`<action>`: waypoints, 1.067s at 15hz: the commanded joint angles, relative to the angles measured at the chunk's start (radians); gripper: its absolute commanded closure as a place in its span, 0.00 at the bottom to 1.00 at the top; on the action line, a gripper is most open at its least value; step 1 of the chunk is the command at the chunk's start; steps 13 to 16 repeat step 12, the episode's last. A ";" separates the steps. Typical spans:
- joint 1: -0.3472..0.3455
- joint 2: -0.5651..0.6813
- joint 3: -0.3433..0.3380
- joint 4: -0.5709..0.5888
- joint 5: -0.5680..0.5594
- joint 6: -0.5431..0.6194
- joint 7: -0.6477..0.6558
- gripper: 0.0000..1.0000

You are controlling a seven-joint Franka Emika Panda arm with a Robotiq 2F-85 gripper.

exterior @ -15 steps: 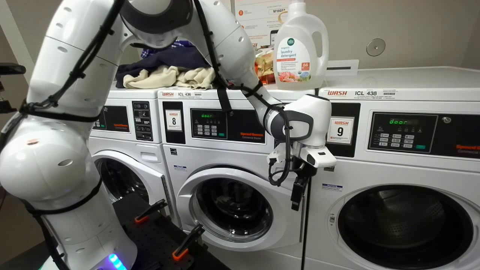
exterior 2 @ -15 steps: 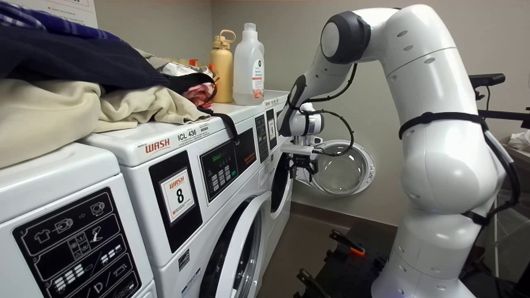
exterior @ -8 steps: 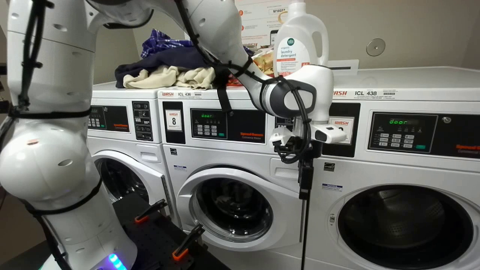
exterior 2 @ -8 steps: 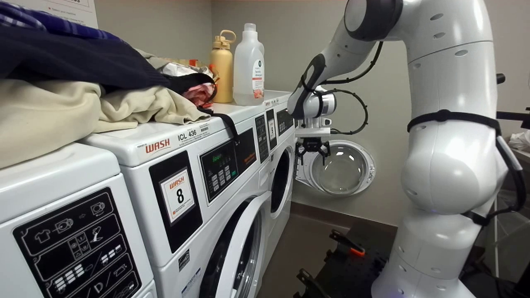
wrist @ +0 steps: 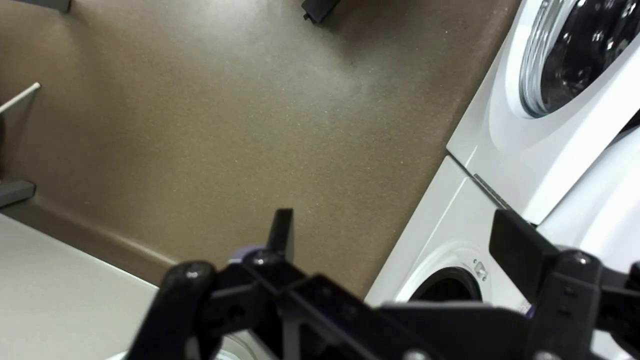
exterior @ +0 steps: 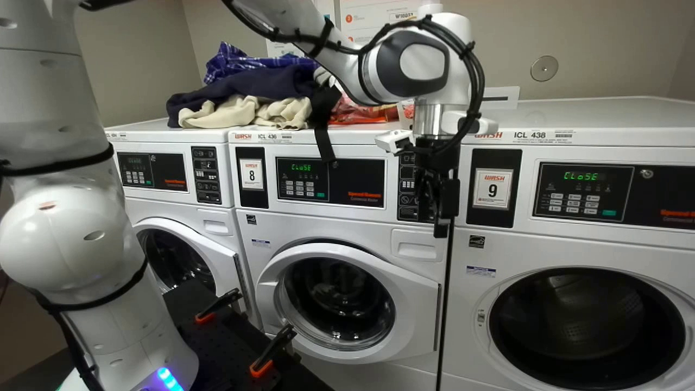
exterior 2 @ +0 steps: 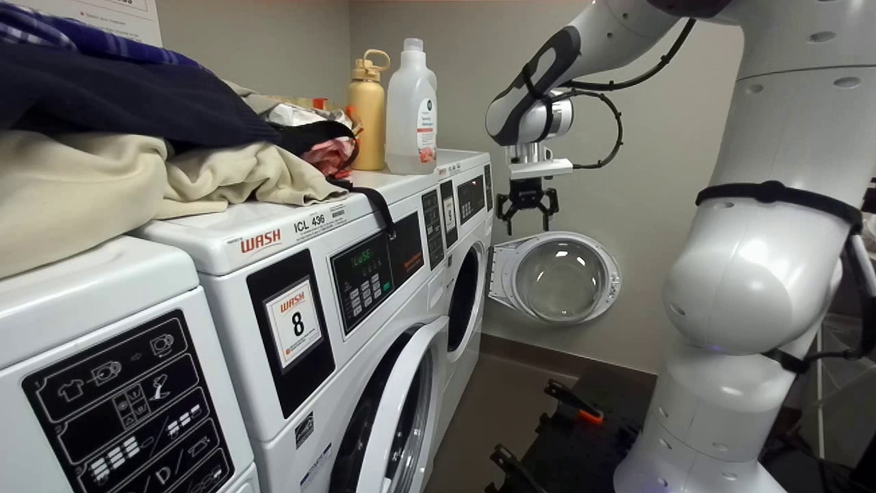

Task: Close the compartment on the washing machine.

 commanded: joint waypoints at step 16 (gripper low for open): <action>0.004 -0.196 0.115 0.092 -0.012 -0.222 -0.230 0.00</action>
